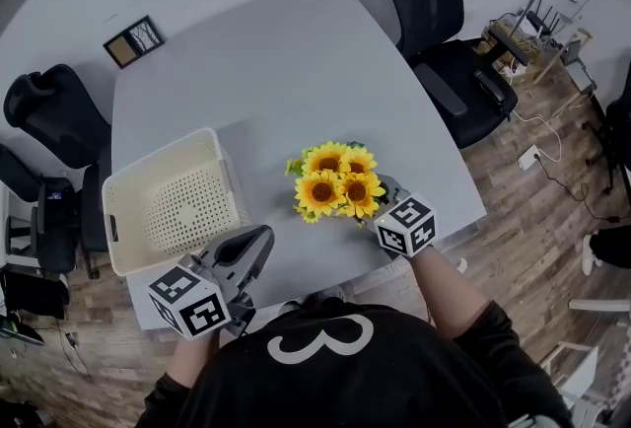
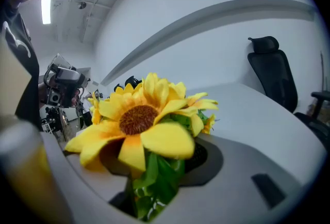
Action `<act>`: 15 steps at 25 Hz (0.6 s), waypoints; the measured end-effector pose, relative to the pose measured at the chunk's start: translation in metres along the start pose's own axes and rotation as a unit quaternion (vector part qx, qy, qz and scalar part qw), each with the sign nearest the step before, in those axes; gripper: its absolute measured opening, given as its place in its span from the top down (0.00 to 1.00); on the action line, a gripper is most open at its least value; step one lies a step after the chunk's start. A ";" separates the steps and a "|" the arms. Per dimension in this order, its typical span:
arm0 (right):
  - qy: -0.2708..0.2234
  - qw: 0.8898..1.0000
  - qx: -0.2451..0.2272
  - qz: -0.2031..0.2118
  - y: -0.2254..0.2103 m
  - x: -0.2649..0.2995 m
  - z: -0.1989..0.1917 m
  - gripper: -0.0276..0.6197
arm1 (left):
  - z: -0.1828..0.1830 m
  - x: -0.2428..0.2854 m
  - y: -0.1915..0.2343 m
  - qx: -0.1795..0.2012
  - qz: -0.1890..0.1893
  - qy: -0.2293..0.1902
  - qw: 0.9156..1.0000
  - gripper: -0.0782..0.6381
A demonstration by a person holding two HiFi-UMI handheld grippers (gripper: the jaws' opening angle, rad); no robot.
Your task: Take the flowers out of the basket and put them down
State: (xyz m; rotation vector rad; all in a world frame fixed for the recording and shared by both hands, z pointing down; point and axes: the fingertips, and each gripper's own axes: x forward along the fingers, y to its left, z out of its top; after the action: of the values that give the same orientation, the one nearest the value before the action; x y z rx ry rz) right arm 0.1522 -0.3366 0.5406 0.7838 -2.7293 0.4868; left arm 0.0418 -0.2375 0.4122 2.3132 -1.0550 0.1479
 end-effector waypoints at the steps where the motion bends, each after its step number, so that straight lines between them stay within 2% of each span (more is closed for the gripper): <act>1: 0.001 1.000 -0.003 0.000 -0.001 -0.001 0.000 0.67 | -0.001 0.000 0.001 -0.001 -0.001 0.000 1.000 0.87; 8: 0.007 1.000 -0.026 0.006 -0.005 -0.003 0.004 0.58 | 0.000 0.009 0.010 -0.009 -0.007 0.002 1.000 0.87; 12: 0.004 1.000 -0.031 0.006 -0.004 -0.013 0.005 0.48 | -0.002 0.011 0.009 -0.011 -0.016 0.001 1.000 0.87; 15: -0.003 1.000 -0.028 -0.001 -0.004 -0.020 0.008 0.48 | -0.003 0.015 0.009 -0.004 -0.022 0.003 1.000 0.87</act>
State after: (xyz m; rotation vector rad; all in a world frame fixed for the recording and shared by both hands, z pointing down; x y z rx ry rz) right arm 0.1697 -0.3334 0.5278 0.7747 -2.7343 0.4065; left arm 0.0461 -0.2500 0.4235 2.3252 -1.0001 0.1337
